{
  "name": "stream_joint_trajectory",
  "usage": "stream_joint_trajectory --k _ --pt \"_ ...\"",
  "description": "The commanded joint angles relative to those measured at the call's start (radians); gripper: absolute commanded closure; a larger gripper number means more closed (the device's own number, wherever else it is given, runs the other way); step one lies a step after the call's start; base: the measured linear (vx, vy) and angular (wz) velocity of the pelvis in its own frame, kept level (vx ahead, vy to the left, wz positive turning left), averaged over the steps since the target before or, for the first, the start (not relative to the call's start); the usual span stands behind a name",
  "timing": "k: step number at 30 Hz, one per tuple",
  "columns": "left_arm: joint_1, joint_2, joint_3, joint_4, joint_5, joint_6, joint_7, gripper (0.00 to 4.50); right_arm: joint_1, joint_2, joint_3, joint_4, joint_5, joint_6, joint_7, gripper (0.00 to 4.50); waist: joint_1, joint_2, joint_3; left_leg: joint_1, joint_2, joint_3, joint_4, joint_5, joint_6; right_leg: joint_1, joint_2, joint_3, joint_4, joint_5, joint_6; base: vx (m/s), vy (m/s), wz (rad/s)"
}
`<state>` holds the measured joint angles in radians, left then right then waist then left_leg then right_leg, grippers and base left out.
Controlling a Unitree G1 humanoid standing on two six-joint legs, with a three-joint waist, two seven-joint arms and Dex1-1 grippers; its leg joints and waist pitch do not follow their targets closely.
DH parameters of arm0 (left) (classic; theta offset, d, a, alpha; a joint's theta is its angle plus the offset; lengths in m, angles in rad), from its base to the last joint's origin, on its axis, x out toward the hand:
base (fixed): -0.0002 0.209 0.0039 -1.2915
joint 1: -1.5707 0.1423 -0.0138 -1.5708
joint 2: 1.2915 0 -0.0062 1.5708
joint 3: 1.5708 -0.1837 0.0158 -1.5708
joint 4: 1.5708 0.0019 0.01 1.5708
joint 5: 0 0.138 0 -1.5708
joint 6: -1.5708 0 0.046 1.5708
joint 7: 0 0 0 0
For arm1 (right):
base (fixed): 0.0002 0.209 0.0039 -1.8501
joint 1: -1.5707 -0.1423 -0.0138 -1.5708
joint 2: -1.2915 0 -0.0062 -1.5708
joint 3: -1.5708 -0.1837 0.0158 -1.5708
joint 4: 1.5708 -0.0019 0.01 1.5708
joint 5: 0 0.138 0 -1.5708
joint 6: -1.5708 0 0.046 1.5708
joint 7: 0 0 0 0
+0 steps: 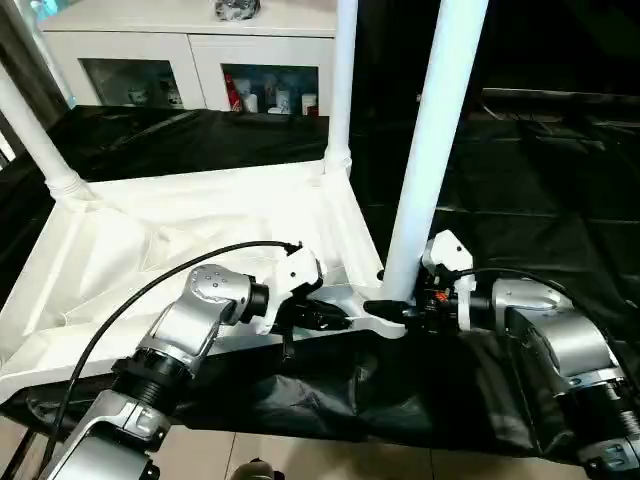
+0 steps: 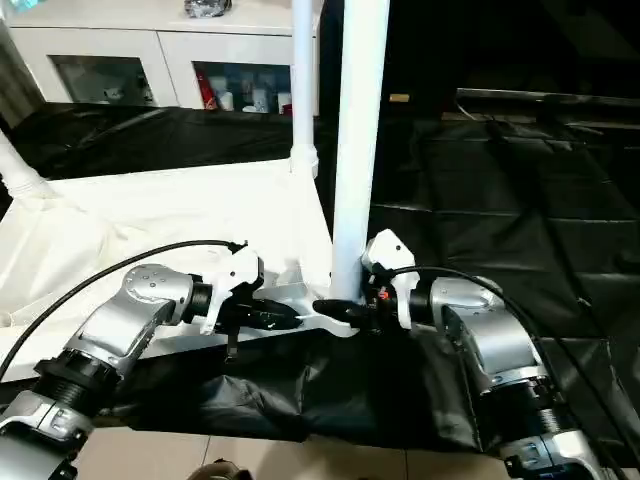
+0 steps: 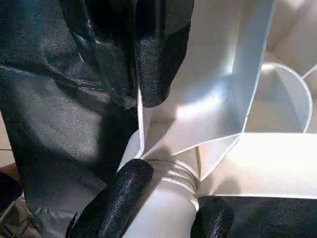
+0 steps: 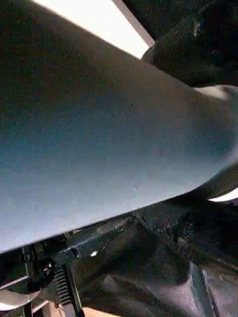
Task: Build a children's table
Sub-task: Rotate leg to tighten
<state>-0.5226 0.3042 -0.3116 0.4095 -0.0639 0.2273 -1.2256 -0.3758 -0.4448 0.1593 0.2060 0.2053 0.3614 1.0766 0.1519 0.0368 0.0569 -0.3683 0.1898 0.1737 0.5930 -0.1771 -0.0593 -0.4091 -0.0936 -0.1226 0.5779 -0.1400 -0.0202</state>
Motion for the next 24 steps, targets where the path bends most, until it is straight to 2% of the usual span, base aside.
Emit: stream_joint_trajectory --k 1,5,6,7,8,10,11,12,13,14,15,17,19,21,24 --pt "-0.030 -0.029 0.005 -0.049 -0.032 -0.015 0.011 4.50 0.019 0.015 0.027 -0.034 0.016 0.008 0.003 1.92 -0.003 -0.019 -0.074 0.010 0.043 -0.012 -0.069 -0.217 0.052 0.054 -0.071 0.056 -0.076 -0.416 -0.118 0.000 0.000 0.00" --pt "-0.050 -0.064 0.008 -0.007 -0.002 -0.014 0.090 4.50 0.016 0.055 0.014 0.004 -0.020 -0.004 -0.095 1.94 -0.005 -0.019 -0.075 0.008 0.042 -0.013 -0.070 -0.215 0.046 0.053 -0.072 0.055 -0.076 -0.417 -0.117 0.000 0.000 0.00" --pt "-0.081 -0.114 0.011 0.057 0.034 -0.018 0.191 4.50 -0.003 0.114 -0.008 0.078 -0.062 -0.018 -0.232 1.94 -0.007 -0.019 -0.073 0.010 0.041 -0.013 -0.070 -0.221 0.039 0.053 -0.071 0.053 -0.080 -0.429 -0.113 0.000 0.000 0.00" --pt "-0.081 -0.114 0.011 0.057 0.034 -0.018 0.191 4.50 -0.003 0.114 -0.008 0.078 -0.062 -0.018 -0.232 1.94 -0.012 -0.019 -0.071 0.010 0.038 -0.011 -0.070 -0.227 0.035 0.049 -0.069 0.052 -0.083 -0.442 -0.111 0.000 0.000 0.00" --pt "-0.108 -0.154 0.016 0.108 0.052 -0.022 0.262 4.50 -0.018 0.157 -0.029 0.125 -0.075 -0.016 -0.321 1.94 -0.016 -0.022 -0.074 0.010 0.036 -0.016 -0.070 -0.238 0.023 0.055 -0.073 0.048 -0.084 -0.465 -0.100 0.000 0.000 0.00" --pt "-0.128 -0.180 0.022 0.141 0.059 -0.022 0.306 4.50 -0.027 0.184 -0.044 0.151 -0.078 -0.013 -0.375 1.94 -0.018 -0.019 -0.072 0.014 0.033 -0.012 -0.068 -0.244 0.024 0.049 -0.069 0.047 -0.091 -0.483 -0.090 0.000 0.000 0.00" --pt "-0.180 -0.243 0.043 0.222 0.068 -0.022 0.421 4.50 -0.052 0.245 -0.080 0.212 -0.078 -0.003 -0.490 1.94 -0.019 -0.015 -0.074 0.014 0.033 -0.015 -0.068 -0.246 0.020 0.053 -0.070 0.046 -0.091 -0.486 -0.084 0.000 0.000 0.00" --pt "-0.205 -0.269 0.053 0.258 0.070 -0.026 0.469 4.50 -0.065 0.271 -0.093 0.239 -0.080 -0.004 -0.542 1.94 -0.021 -0.015 -0.074 0.017 0.032 -0.015 -0.067 -0.253 0.016 0.049 -0.070 0.045 -0.095 -0.491 -0.082 0.000 0.000 0.00" --pt "-0.205 -0.269 0.053 0.258 0.070 -0.026 0.469 4.50 -0.065 0.271 -0.093 0.239 -0.080 -0.004 -0.542 1.94 -0.023 -0.018 -0.074 0.015 0.029 -0.014 -0.067 -0.252 0.018 0.051 -0.069 0.043 -0.097 -0.492 -0.078 0.000 0.000 0.00" --pt "-0.237 -0.301 0.062 0.302 0.075 -0.033 0.527 4.50 -0.085 0.305 -0.104 0.276 -0.090 -0.002 -0.613 1.94 -0.019 -0.017 -0.077 0.014 0.031 -0.017 -0.068 -0.242 0.020 0.057 -0.072 0.044 -0.092 -0.471 -0.078 0.000 0.000 0.00" --pt "-0.259 -0.325 0.066 0.335 0.081 -0.044 0.561 4.50 -0.104 0.332 -0.107 0.310 -0.106 -0.010 -0.667 1.94 -0.024 -0.013 -0.075 0.013 0.031 -0.015 -0.068 -0.240 0.023 0.051 -0.069 0.046 -0.094 -0.453 -0.083 0.000 0.000 0.00" --pt "-0.277 -0.348 0.070 0.363 0.090 -0.055 0.597 4.50 -0.123 0.357 -0.107 0.344 -0.126 -0.026 -0.713 1.94 -0.029 -0.016 -0.076 0.011 0.026 -0.014 -0.067 -0.240 0.024 0.056 -0.069 0.044 -0.094 -0.452 -0.086 0.000 0.000 0.00" --pt "-0.288 -0.363 0.070 0.383 0.098 -0.068 0.612 4.50 -0.136 0.376 -0.108 0.364 -0.131 -0.038 -0.728 1.94 -0.028 -0.018 -0.079 0.009 0.026 -0.014 -0.066 -0.218 0.037 0.060 -0.071 0.045 -0.090 -0.431 -0.089 0.000 0.000 0.00" --pt "-0.291 -0.367 0.061 0.396 0.105 -0.089 0.588 4.50 -0.146 0.395 -0.124 0.371 -0.106 -0.037 -0.700 1.38 -0.028 -0.016 -0.080 0.006 0.028 -0.013 -0.066 -0.199 0.054 0.061 -0.068 0.047 -0.086 -0.393 -0.099 0.000 0.000 0.00" --pt "-0.275 -0.346 0.045 0.385 0.108 -0.115 0.532 4.50 -0.145 0.379 -0.118 0.352 -0.105 -0.051 -0.654 1.15 -0.027 -0.016 -0.078 0.008 0.031 -0.014 -0.069 -0.212 0.059 0.061 -0.070 0.047 -0.086 -0.395 -0.107 0.000 0.000 0.00"
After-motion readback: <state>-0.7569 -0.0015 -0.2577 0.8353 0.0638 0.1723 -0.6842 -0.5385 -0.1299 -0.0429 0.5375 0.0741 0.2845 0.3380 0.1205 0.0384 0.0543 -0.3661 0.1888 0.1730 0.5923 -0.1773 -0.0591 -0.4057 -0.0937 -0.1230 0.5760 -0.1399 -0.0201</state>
